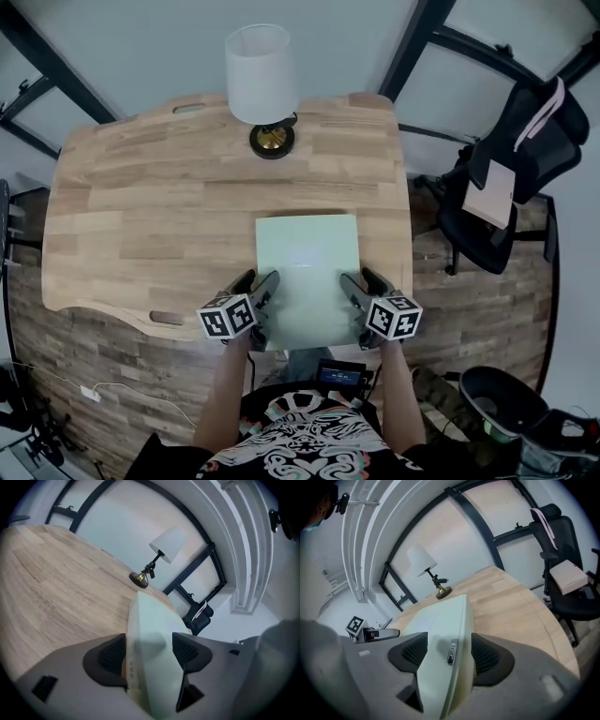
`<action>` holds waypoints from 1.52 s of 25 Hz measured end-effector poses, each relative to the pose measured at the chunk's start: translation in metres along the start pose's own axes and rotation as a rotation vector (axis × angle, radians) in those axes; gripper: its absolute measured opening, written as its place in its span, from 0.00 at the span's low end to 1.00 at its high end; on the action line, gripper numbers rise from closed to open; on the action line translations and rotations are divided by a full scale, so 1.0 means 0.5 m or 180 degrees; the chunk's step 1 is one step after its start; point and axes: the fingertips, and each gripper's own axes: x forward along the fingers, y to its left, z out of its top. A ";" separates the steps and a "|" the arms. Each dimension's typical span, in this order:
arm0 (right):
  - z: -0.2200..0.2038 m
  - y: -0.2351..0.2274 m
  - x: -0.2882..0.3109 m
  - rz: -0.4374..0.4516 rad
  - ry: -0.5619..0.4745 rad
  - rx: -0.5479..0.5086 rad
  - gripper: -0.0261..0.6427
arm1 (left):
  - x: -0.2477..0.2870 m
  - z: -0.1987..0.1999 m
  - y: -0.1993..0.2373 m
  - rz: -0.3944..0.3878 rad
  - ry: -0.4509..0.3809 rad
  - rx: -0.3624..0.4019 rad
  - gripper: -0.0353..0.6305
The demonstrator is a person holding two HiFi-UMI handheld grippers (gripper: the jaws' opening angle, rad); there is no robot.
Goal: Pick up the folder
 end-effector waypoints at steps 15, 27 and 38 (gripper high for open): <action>-0.020 -0.017 0.043 0.0130 0.0262 0.0522 0.48 | 0.039 -0.028 0.016 -0.0147 0.0139 -0.0431 0.50; -0.003 -0.017 0.040 0.0020 0.0136 0.0543 0.48 | 0.040 -0.016 0.005 -0.0094 0.0094 -0.0404 0.50; 0.029 0.014 0.018 0.0048 -0.0001 0.0469 0.48 | 0.006 0.024 -0.028 -0.0130 -0.0044 -0.0277 0.50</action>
